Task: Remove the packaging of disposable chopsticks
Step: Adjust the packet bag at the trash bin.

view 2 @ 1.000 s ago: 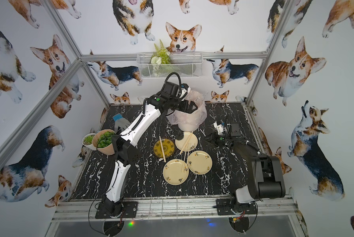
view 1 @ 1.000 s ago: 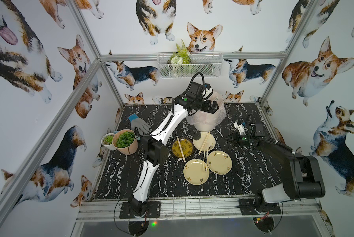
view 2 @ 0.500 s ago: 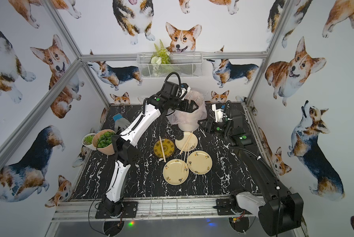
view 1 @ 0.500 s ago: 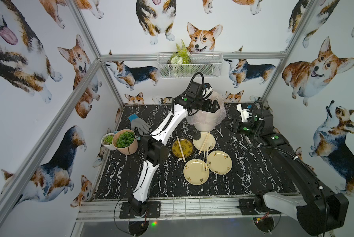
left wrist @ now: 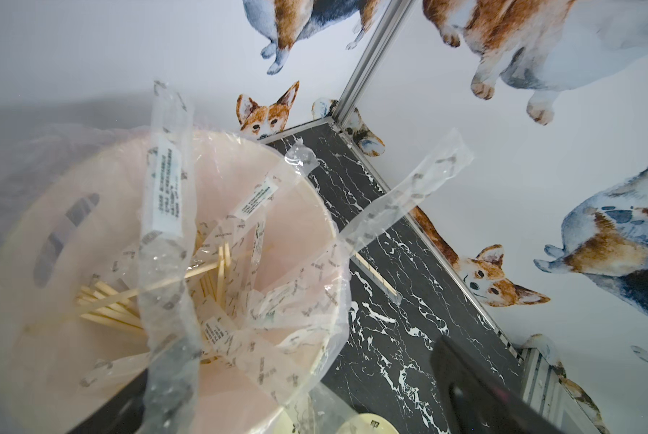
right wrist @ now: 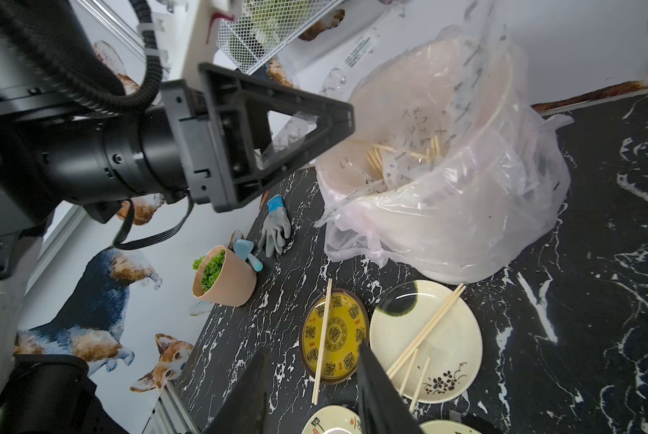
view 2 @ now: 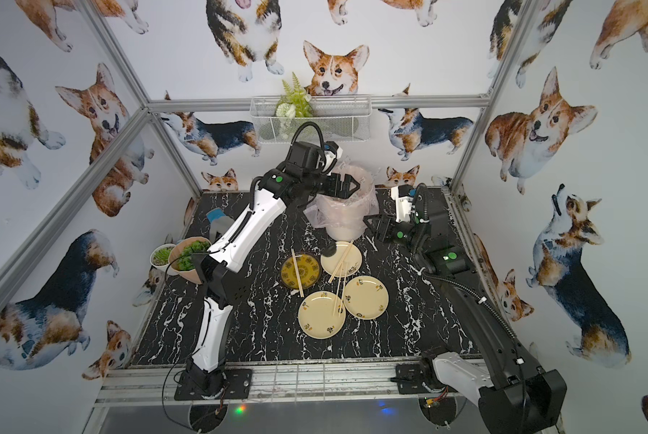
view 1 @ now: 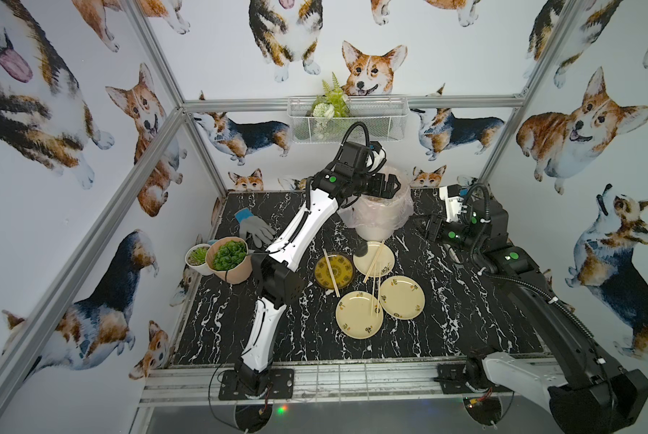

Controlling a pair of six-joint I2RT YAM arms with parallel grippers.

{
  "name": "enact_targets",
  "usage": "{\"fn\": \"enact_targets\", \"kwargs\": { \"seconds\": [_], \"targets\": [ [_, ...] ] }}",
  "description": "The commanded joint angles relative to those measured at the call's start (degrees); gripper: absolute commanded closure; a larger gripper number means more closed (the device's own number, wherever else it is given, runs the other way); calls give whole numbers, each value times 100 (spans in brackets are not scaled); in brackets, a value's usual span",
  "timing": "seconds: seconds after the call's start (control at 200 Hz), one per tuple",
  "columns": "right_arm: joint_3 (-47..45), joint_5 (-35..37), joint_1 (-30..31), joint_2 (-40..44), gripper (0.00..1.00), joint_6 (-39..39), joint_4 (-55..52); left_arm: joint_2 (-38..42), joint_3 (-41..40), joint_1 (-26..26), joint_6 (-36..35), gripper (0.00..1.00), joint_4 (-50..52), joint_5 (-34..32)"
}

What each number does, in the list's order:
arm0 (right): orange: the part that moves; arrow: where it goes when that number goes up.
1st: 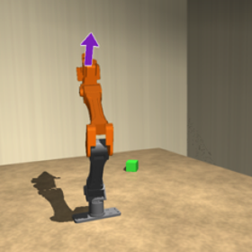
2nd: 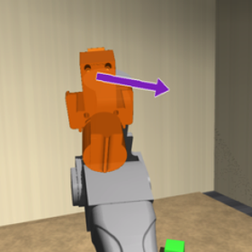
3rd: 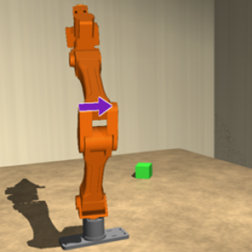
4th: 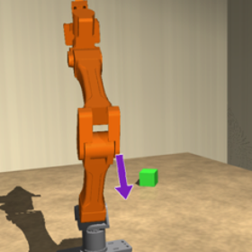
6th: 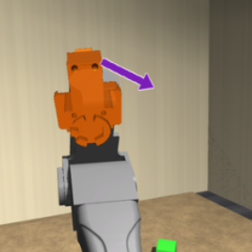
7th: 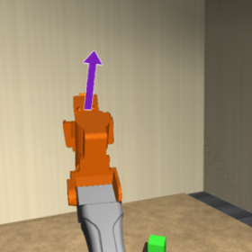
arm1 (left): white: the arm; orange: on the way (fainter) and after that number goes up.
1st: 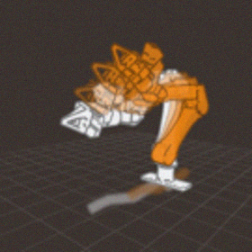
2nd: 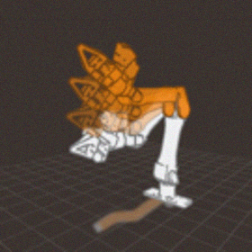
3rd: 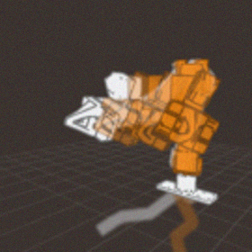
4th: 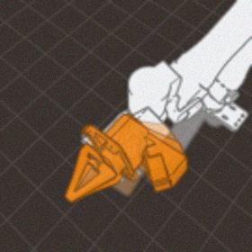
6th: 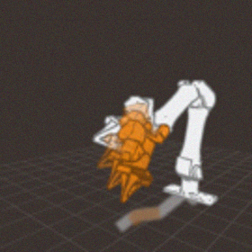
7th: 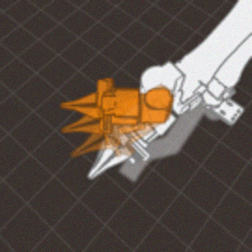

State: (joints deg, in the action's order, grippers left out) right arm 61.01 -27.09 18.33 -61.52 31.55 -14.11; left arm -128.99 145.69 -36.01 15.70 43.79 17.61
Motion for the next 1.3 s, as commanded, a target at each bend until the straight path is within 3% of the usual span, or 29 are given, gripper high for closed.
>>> {"fn": "enact_targets", "kwargs": {
  "seconds": [0.0,0.08,0.215,0.46,0.891,0.971,1.156,1.201,1.246,1.291],
  "targets": [
    [-17,177,-57,-48,60,334,268,-369,731,61,69,0,407,568],
    [-43,-65,-332,-179,60,807,973,32,59,124,203,0,-342,1285],
    [545,-500,-651,-1011,55,1553,1563,1014,-1885,189,278,0,-1940,1466],
    [1595,-814,-590,-2315,55,2832,2691,1548,-2772,235,475,2,-2967,2192],
    [2207,-818,-152,-3085,50,3183,2713,1941,-3363,237,469,2,-3493,2456],
    [2277,-961,-124,-3199,62,3348,3052,1926,-3358,236,477,2,-3470,2502],
    [2638,-1040,-92,-3455,69,3393,2987,1876,-3328,235,460,2,-3368,2609],
    [2749,-1091,-92,-3527,82,3384,2968,1903,-3343,239,447,2,-3361,2627],
    [2769,-1102,-92,-3542,85,3376,2956,1936,-3362,240,405,2,-3306,2583],
    [2863,-1123,-92,-3563,97,3297,2878,1999,-3364,244,344,1,-3235,2498]
  ]
}}
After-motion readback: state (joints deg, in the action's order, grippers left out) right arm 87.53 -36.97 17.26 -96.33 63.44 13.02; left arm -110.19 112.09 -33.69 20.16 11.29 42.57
